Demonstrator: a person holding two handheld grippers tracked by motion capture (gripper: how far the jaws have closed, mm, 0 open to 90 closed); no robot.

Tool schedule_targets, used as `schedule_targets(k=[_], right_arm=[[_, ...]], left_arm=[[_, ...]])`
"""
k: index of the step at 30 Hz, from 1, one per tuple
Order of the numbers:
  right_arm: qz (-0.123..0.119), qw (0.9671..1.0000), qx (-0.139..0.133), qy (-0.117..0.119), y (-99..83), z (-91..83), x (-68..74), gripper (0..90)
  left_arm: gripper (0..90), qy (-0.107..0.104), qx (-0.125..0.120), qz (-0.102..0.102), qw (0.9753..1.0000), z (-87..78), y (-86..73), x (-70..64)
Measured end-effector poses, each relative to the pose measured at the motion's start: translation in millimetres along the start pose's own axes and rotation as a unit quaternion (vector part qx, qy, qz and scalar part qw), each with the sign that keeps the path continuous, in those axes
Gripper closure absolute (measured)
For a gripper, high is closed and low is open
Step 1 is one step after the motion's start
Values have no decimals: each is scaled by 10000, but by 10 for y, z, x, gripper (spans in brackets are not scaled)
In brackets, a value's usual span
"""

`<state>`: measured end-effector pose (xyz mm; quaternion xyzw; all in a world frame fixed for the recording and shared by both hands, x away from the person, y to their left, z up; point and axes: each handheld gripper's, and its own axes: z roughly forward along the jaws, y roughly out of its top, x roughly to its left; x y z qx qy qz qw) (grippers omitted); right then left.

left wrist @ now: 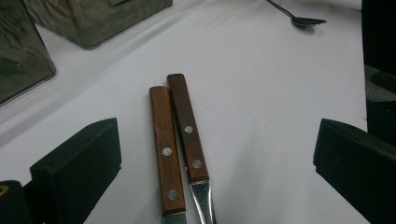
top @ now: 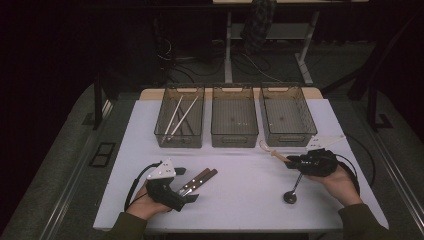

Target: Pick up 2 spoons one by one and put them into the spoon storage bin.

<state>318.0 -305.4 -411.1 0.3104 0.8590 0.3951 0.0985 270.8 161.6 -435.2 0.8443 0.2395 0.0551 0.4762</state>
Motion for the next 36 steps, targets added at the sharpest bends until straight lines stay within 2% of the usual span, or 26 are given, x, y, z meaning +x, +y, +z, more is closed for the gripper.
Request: schedule_targets(k=[9, 27, 36], right_arm=[[20, 9998, -171, -75, 132, -19, 5, 736], [109, 9976, -671, -111, 513, 129, -1, 735], [114, 9973, -706, -185, 653, 221, 13, 735]], left_arm=[[0, -12, 4, -13, 10000, 6, -5, -1], [0, -52, -14, 25, 10000, 8, 4, -9], [0, -77, -21, 6, 10000, 20, 6, -16]])
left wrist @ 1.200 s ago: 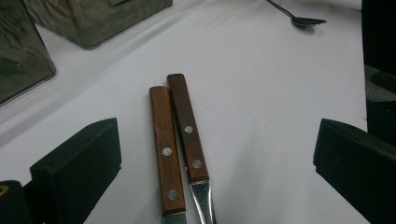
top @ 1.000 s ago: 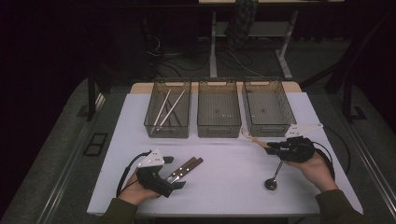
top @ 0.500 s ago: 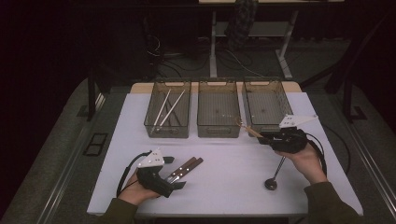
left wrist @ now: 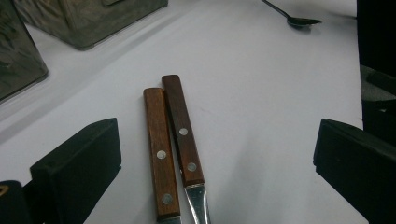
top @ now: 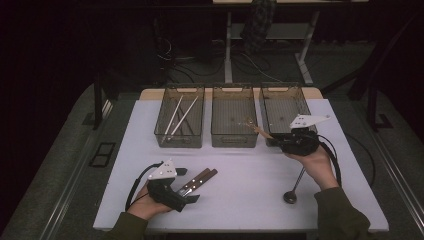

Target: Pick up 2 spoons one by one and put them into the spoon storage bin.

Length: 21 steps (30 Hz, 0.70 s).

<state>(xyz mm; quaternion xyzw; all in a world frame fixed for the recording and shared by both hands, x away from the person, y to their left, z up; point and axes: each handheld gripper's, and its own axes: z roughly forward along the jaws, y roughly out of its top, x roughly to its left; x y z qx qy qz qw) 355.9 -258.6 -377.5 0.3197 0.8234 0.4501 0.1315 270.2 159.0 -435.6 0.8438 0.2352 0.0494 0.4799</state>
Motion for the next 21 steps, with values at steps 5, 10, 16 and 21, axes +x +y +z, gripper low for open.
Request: schedule_targets(k=[5, 10, 16, 21], right_arm=[[87, 9999, -98, 41, 80, 92, 1, 734], [59, 10000, -51, 48, 189, 203, 17, 734], [81, 10000, 9, 49, 308, 316, 17, 734], [99, 9999, 96, -17, 397, 406, -9, 734]], left_arm=[[0, -6, -6, -2, 10000, 1, 2, -1], [0, -22, 2, 2, 10000, 6, 1, -2], [0, -13, -10, -9, 10000, 5, 2, -5], [0, -12, -16, -10, 10000, 8, 1, -4]])
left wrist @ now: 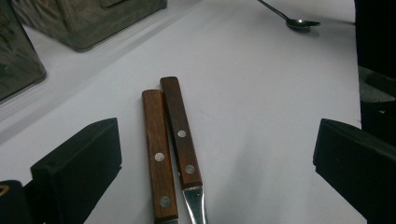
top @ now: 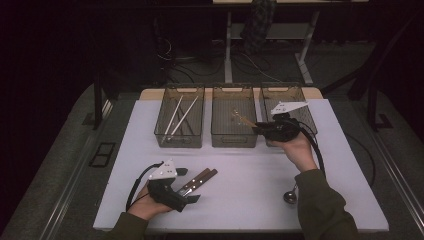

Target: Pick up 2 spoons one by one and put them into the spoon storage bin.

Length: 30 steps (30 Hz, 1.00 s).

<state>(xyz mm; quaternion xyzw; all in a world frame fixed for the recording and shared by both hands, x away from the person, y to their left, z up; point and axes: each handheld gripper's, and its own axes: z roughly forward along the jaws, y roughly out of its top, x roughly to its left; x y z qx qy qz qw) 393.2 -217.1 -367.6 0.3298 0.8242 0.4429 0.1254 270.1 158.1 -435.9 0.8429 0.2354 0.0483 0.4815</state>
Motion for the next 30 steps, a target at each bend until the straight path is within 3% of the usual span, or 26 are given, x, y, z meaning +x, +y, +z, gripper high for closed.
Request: schedule_targets(k=[14, 22, 30], right_arm=[[109, 9992, 377, -54, 187, 352, -87, 733], [223, 9973, 692, -126, 266, 553, -140, 733], [187, 9944, 1016, -210, 301, 711, -129, 731]], left_arm=[[0, -21, -13, 2, 10000, 1, 3, -6], [0, -35, -22, 28, 10000, 1, 8, -7], [0, -39, -33, 39, 10000, -2, 10, -11]])
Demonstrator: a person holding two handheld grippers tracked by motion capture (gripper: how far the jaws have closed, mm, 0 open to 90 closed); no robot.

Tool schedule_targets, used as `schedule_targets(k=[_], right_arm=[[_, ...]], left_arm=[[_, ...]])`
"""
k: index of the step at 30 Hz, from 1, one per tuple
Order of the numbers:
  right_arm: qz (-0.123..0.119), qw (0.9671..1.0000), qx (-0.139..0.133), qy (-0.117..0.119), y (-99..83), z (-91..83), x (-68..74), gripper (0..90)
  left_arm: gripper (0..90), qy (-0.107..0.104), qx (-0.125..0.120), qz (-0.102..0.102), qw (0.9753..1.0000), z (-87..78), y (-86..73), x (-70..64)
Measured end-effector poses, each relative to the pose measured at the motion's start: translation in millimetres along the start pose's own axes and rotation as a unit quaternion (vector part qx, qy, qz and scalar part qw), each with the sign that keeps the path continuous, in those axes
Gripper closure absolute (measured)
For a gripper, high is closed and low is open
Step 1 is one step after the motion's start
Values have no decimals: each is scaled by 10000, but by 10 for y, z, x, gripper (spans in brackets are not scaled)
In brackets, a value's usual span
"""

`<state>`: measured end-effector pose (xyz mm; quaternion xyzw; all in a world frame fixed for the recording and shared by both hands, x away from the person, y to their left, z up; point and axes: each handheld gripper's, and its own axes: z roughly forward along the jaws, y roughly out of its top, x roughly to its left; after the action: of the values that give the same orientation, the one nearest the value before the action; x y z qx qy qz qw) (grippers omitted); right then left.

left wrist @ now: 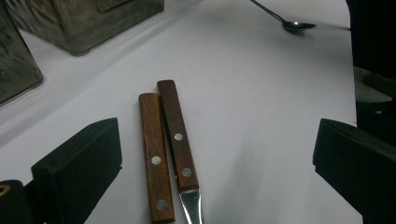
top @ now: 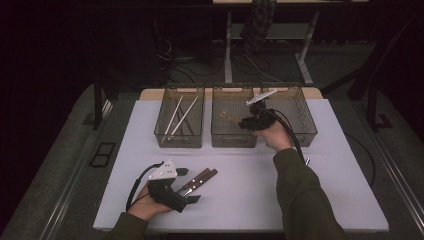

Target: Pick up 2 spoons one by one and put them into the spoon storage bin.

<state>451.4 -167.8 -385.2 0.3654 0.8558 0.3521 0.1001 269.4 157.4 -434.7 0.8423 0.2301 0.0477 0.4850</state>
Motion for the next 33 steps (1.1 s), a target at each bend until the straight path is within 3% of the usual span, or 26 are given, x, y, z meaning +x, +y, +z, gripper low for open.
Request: schedule_targets(k=[11, 19, 24, 33], right_arm=[[68, 9998, -174, -117, 6, -28, -3, 603], [235, 9990, -373, 70, -19, -195, -6, 587], [138, 9986, -490, 163, -70, -331, 20, 640], [-110, 9986, -454, 243, -274, -559, 94, 881]], left_arm=[[0, -4, 3, 9, 10000, 1, 1, -5], [0, -2, -8, -17, 10000, -1, -5, 2], [0, 11, 1, -18, 10000, 0, -5, 1], [0, 32, 24, -9, 10000, 3, -5, -2]])
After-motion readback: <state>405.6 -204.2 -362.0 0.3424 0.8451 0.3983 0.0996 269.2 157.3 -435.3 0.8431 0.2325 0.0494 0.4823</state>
